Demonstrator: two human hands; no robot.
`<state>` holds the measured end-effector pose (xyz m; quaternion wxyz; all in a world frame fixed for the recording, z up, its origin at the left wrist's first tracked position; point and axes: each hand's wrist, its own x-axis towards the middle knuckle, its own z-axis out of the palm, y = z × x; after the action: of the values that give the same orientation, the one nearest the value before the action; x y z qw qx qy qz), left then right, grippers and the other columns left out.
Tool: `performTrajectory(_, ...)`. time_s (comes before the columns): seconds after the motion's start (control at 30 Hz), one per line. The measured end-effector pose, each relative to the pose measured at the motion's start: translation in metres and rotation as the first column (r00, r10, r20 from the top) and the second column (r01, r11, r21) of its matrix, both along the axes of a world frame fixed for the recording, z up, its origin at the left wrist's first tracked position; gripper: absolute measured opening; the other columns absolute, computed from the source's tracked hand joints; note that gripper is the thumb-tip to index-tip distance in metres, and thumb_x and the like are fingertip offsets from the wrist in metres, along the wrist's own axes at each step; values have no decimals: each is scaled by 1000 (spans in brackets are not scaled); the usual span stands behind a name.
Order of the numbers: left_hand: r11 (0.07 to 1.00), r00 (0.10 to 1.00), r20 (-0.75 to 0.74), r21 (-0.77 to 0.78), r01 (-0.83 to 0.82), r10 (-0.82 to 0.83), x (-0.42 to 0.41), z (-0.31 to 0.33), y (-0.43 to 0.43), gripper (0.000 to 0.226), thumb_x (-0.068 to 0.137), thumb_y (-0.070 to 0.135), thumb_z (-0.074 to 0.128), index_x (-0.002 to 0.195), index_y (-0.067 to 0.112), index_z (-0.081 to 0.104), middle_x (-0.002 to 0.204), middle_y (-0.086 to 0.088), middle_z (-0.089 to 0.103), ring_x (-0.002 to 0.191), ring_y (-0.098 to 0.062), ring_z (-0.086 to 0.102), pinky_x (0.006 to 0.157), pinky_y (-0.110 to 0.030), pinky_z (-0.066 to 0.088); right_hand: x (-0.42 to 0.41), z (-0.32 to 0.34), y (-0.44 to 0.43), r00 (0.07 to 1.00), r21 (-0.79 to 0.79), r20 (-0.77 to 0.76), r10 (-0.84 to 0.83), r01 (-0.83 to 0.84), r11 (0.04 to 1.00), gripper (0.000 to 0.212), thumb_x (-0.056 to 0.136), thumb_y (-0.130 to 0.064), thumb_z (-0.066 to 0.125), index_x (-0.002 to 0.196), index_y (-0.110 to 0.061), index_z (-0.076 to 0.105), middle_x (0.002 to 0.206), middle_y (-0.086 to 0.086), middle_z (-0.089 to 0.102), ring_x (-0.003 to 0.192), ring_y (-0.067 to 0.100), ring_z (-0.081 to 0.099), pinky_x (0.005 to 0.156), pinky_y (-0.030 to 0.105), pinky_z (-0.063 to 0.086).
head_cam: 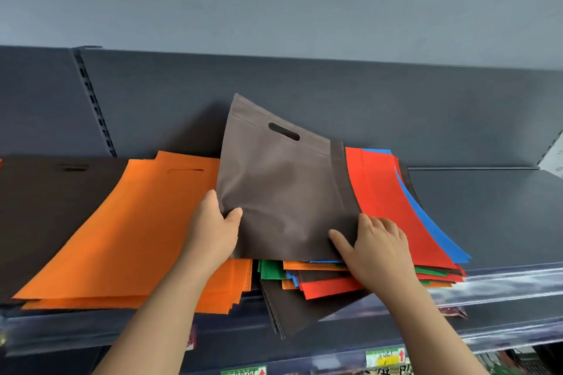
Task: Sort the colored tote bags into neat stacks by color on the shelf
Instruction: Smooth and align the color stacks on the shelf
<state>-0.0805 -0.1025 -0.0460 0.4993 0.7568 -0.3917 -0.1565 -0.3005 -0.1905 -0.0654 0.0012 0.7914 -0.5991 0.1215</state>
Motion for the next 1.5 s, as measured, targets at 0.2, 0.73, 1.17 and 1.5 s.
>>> performTrajectory(0.2,1000,1000,19,21,-16,15,-2,-3,1,15,92,15,54,107,14,53,97,-2,60,91,-24,57,70,-29,39,9,6,2,1000,24,-21,-6,7,1000,52,86,-64,41,103,-17,51,113,3,58,109,27,49,89,36,38)
performTrajectory(0.73,999,992,126,-38,-14,19,29,8,22,11,91,21,58,100,19,53,95,7,59,85,-12,56,61,-19,39,29,23,15,863,-95,491,121,-84,992,39,85,-10,62,123,-18,59,118,2,64,110,24,57,88,35,45)
performTrajectory(1.17,990,972,206,60,-126,112,194,19,125,17,91,25,60,104,18,53,100,7,57,90,-12,53,66,-21,37,199,30,94,840,-131,478,257,-221,966,43,84,-9,63,126,-19,57,117,1,64,107,23,58,83,32,45)
performTrajectory(1.5,956,948,294,218,-194,125,324,13,208,14,88,23,63,96,18,53,83,3,55,79,-22,52,63,-31,34,326,14,170,837,-40,466,286,-303,952,48,88,-17,60,133,-23,49,121,0,61,108,21,56,84,28,42)
